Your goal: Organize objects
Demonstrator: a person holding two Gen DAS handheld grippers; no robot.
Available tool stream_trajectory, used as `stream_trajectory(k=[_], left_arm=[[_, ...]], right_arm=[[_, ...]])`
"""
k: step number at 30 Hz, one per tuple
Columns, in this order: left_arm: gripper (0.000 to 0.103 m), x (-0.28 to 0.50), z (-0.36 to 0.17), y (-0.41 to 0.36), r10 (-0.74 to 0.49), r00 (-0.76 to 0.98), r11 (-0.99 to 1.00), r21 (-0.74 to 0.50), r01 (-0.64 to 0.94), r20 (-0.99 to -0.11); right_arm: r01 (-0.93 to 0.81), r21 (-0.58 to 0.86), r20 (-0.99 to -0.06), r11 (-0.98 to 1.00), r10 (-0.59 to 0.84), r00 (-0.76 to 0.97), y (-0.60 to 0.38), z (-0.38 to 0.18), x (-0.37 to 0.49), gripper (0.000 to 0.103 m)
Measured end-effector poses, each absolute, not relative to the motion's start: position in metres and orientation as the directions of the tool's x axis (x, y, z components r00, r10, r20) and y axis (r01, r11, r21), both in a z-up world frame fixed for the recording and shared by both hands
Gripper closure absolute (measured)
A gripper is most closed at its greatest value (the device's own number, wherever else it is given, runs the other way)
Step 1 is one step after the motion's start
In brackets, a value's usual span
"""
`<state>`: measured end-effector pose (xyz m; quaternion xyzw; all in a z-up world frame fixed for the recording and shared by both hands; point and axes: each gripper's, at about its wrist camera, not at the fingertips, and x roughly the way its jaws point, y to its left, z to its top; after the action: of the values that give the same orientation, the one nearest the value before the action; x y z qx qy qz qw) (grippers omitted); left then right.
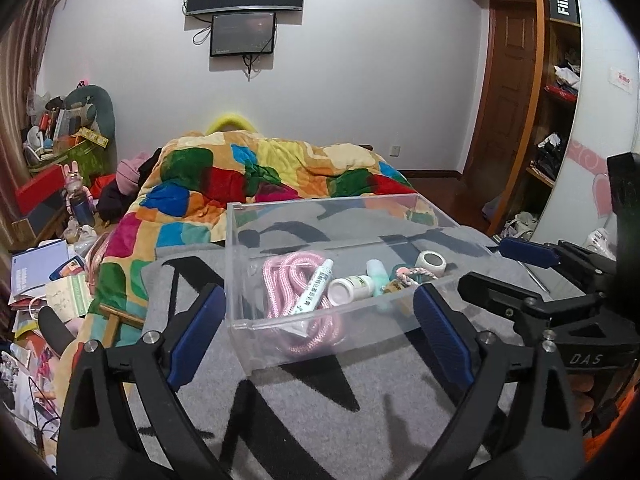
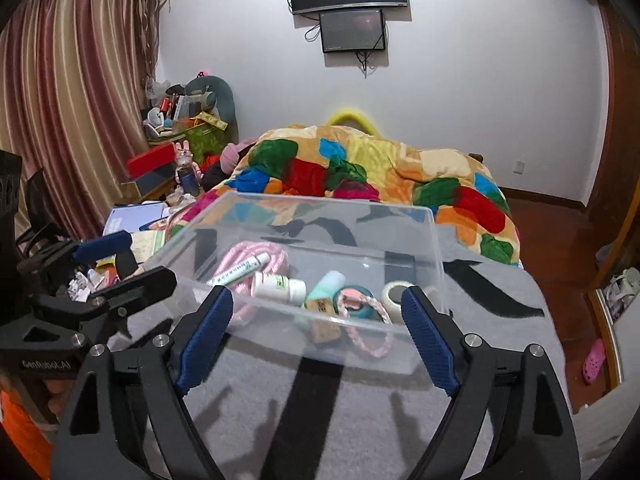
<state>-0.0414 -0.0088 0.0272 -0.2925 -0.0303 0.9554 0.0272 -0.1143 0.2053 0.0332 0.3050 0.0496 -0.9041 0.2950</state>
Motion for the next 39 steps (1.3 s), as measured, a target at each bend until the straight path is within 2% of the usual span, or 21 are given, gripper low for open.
stream_trajectory(k=[11, 39], left_arm=[[0.006, -0.045, 0.012, -0.007, 0.086, -0.806, -0.995, -0.091, -0.04, -0.586], [0.006, -0.044, 0.012, -0.005, 0.102, -0.803, -0.994, -0.097, -0.055, -0.588]], right_arm=[[0.536, 0.112, -0.605, -0.837, -0.485, -0.631, 0.221, 0.015, -0.117, 0.017], [0.55, 0.115, -0.593, -0.827, -0.502, -0.63, 0.219, 0.018, -0.11, 0.017]])
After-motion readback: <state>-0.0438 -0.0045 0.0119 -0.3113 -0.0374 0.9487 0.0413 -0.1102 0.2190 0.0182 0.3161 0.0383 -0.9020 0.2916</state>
